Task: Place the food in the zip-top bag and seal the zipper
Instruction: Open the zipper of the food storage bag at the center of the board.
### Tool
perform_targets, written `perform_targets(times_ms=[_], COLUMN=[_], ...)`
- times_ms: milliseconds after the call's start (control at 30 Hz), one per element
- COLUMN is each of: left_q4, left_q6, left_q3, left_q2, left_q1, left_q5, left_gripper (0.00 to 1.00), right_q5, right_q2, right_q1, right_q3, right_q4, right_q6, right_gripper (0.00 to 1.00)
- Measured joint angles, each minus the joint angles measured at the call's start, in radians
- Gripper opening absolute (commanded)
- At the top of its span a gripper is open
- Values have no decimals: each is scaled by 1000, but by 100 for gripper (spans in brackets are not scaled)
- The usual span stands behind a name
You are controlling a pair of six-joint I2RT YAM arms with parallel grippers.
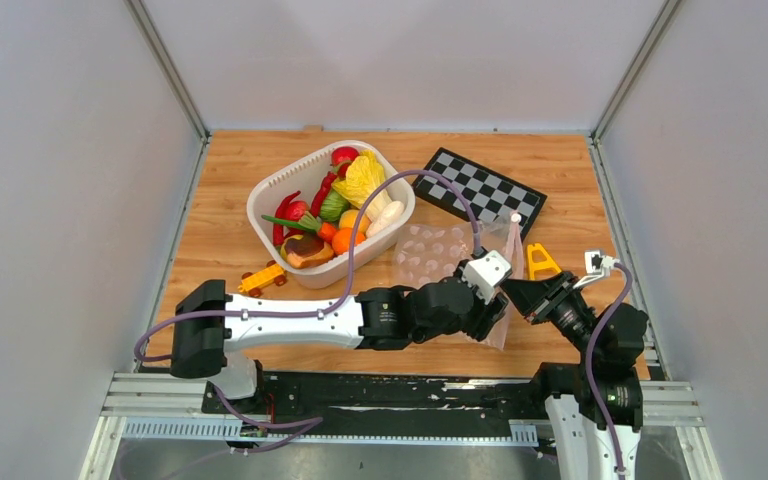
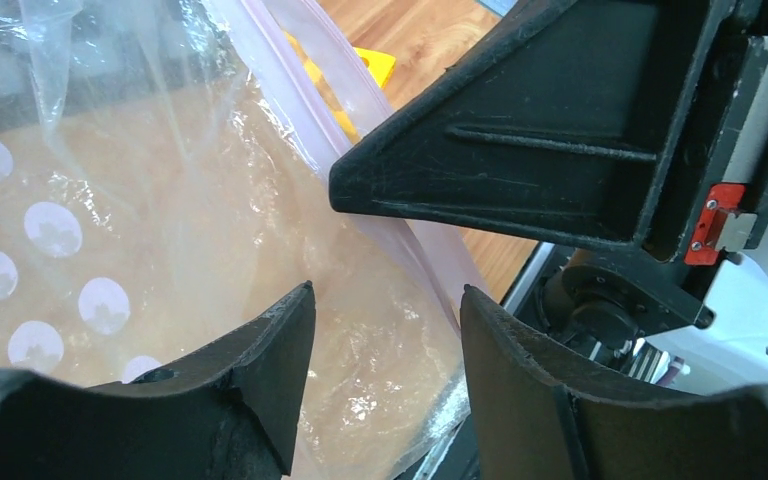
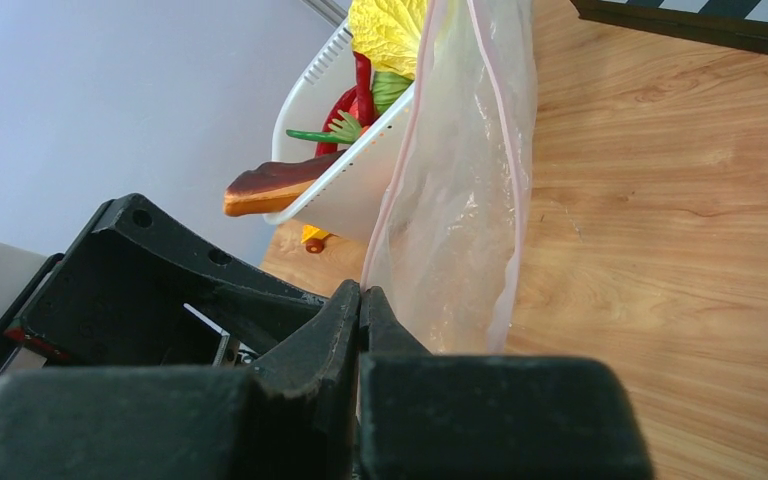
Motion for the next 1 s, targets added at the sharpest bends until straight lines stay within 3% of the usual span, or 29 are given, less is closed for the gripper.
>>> perform_targets(times_ms=[433, 700, 867, 933, 1000], left_q4=[-26, -43, -30, -18, -2], left_q6=[3, 6, 11, 15, 18], left_q3=[37, 38, 35, 29, 15], left_q2=[32, 41, 41, 41, 37], left_q1=[-22, -30, -32, -34, -35], left_q5=[-84, -148, -147, -145, -144], left_gripper=[62, 32, 19, 13, 11], right_q5=[6, 19, 18, 18, 13], right_q2=[-2, -23, -21, -21, -21], right_q1=[0, 0, 0, 0, 0], right_q3=[0, 0, 0, 0, 0], right_q4=[-5, -5, 3, 3, 2], right_q6=[43, 67, 66, 64, 61], right_gripper=[0, 0, 1, 9, 24])
